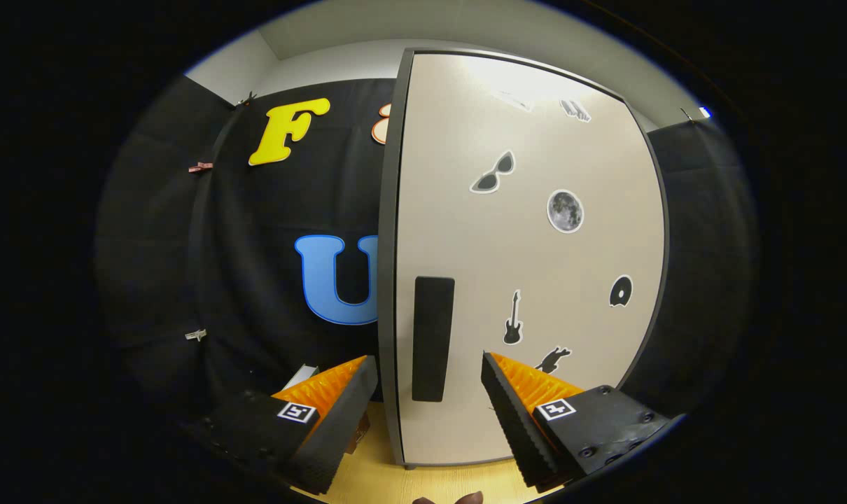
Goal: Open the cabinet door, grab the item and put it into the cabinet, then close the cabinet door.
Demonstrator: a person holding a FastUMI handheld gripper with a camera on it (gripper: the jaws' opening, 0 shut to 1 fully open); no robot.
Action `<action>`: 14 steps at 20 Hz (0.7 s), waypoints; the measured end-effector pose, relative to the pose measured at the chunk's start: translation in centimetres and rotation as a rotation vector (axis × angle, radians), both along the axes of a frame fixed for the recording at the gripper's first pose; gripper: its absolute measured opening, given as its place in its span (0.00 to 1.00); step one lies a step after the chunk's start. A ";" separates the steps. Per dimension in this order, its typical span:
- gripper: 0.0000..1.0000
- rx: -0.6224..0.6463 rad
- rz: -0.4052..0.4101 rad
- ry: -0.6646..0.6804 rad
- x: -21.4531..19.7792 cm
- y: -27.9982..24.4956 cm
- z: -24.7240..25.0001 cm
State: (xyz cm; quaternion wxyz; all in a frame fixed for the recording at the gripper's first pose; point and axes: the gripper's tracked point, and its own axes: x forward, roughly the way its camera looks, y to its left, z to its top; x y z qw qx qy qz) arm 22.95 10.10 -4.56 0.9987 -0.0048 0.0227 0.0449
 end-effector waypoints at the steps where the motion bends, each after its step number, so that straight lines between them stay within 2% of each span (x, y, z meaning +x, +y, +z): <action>1: 0.98 0.002 -0.009 -0.001 0.8 -0.1 -0.1; 4: 0.97 -0.016 -0.015 0.007 2.8 -0.1 -0.9; 9: 0.62 -0.020 -0.023 0.009 4.7 0.3 -1.5; 10: 0.58 -0.010 -0.033 0.015 4.6 0.1 -1.5; 11: 0.49 0.004 -0.028 0.022 5.4 0.5 -2.0; 14: 0.33 0.003 -0.046 0.024 4.7 0.3 -1.6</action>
